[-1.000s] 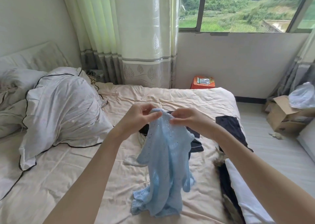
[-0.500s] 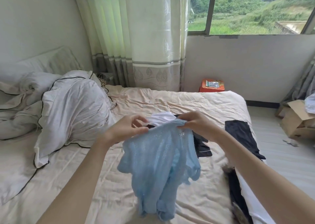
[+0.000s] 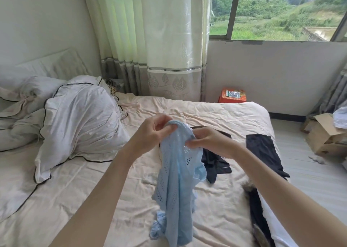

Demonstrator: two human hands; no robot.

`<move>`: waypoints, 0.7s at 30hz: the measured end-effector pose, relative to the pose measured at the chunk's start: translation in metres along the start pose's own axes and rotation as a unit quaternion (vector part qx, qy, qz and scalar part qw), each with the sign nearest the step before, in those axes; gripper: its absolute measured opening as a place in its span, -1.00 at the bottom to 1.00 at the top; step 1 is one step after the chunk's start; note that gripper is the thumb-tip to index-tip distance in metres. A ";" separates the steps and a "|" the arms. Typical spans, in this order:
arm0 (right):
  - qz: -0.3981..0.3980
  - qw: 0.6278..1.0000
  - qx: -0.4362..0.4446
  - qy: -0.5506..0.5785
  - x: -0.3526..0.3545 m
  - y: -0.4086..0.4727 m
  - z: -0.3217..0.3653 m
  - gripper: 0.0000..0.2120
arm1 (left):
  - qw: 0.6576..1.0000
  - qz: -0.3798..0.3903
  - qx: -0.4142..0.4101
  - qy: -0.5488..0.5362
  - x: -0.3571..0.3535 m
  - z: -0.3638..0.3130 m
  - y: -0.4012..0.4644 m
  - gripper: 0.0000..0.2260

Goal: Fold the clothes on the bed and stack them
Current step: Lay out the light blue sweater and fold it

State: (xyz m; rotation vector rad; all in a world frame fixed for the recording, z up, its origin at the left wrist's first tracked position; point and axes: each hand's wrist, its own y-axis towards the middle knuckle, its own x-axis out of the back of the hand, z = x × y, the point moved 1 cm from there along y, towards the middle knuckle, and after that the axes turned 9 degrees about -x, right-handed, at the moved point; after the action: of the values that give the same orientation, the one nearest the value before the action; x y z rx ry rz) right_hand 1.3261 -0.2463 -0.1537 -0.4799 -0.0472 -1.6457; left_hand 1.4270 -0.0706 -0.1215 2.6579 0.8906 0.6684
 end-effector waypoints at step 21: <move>-0.296 0.950 -0.016 -0.096 0.062 0.006 -0.040 -0.90 | 0.959 -0.224 0.015 0.170 0.094 0.010 0.001 -0.87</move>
State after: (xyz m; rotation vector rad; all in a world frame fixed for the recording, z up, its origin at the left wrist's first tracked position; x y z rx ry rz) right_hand 1.3173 -0.3176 -0.1712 -0.6955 -0.3370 -2.1828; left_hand 1.4988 -0.0138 -0.0981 2.2673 1.5420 1.0062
